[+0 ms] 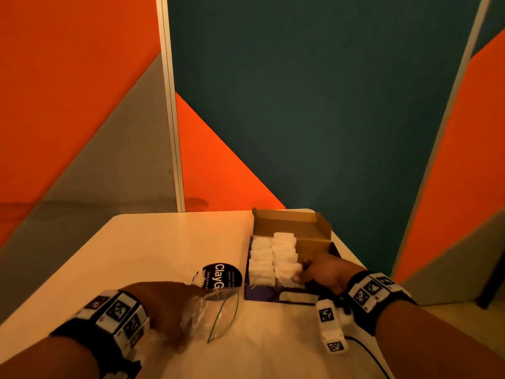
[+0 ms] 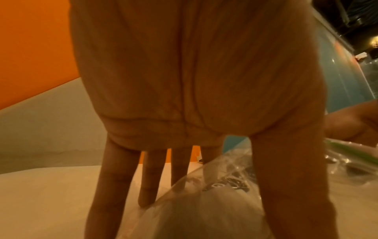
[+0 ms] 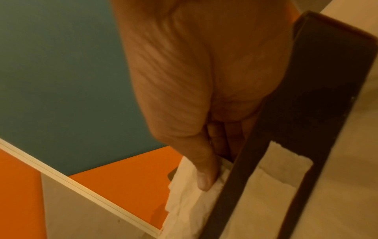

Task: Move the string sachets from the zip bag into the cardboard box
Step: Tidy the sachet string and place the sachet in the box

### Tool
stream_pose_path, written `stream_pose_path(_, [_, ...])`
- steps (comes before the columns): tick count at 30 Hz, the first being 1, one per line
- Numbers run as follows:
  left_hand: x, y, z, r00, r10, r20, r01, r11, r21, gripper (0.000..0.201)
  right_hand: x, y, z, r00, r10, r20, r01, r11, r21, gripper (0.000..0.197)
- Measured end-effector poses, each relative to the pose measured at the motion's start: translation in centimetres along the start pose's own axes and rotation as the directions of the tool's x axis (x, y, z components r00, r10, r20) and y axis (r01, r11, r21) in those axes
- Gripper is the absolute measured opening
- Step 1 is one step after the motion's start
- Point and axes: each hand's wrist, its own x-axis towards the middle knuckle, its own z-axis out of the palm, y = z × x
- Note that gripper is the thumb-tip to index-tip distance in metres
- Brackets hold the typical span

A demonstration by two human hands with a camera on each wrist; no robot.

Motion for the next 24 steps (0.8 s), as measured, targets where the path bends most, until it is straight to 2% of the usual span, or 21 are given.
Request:
stream_pose_path(8, [0.6, -0.2, 0.3, 0.999, -0.020, -0.036, 0.020, 1.000, -0.010, 0.098, 1.2, 0.8, 0.4, 0.996, -0.012, -0.088, 0.008, 0.999, -0.042, 0.020])
stream_pose_path(12, [0.8, -0.5, 0.5, 0.998, -0.042, -0.050, 0.043, 0.999, 0.009, 0.100, 1.1, 1.3, -0.1, 1.000, 0.011, -0.028, -0.009, 0.999, 0.044, 0.020])
stream_pose_path(15, [0.8, -0.4, 0.6, 0.998, -0.050, -0.049, 0.051, 0.998, 0.025, 0.099, 1.1, 1.3, 0.0, 0.999, 0.010, -0.037, -0.011, 1.000, -0.028, 0.018])
stream_pose_path(20, [1.1, -0.5, 0.7, 0.997, -0.049, -0.055, 0.051, 0.998, 0.033, 0.101, 1.7, 1.6, 0.6, 0.990, -0.070, -0.122, 0.048, 0.983, -0.176, 0.022])
stream_pose_path(24, [1.3, -0.7, 0.7, 0.998, -0.048, -0.049, 0.049, 0.999, 0.025, 0.102, 2.0, 2.0, 1.0, 0.982, -0.084, -0.167, 0.041, 0.969, -0.243, 0.022])
